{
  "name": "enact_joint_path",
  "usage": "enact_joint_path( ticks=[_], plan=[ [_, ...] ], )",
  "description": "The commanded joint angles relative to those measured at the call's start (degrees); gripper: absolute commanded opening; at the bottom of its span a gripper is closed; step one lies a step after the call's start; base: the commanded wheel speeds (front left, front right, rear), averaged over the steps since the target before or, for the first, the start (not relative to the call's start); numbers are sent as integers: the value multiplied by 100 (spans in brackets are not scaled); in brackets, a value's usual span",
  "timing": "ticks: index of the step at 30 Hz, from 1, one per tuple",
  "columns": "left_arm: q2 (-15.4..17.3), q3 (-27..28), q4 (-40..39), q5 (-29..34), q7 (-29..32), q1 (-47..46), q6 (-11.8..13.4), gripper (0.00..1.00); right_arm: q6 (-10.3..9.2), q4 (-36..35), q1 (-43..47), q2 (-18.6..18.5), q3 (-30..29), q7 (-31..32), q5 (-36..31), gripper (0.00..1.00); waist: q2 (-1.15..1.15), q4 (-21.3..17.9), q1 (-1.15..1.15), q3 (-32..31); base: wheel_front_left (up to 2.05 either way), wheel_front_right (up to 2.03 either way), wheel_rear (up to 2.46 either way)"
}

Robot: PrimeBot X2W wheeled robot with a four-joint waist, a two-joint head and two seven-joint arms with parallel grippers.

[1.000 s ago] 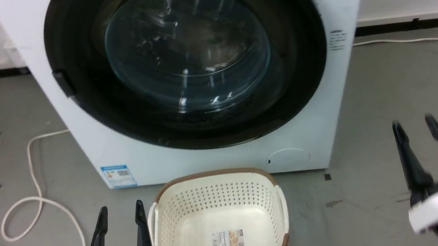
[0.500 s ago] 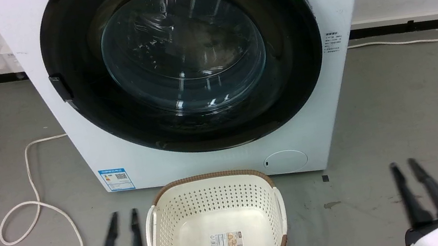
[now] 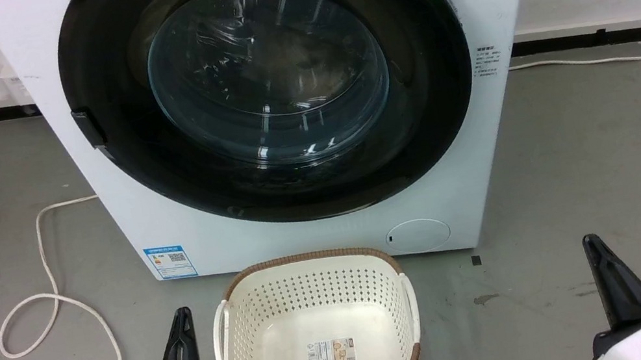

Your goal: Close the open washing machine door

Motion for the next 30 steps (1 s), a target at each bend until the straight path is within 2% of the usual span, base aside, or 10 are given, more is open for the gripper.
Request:
enact_joint_path(
  ticks=[1, 30],
  plan=[
    [0, 9, -26, 48, 30, -15, 31, 0, 0, -52, -12, 9, 9, 23, -44, 0, 0, 1, 0, 1, 0, 0, 0],
    [1, 31, -164, 188, 358, -47, 102, 0, -1, -238, -39, 27, 45, 340, -233, 0, 0, 12, 0, 26, 0, 0, 0]
  ],
)
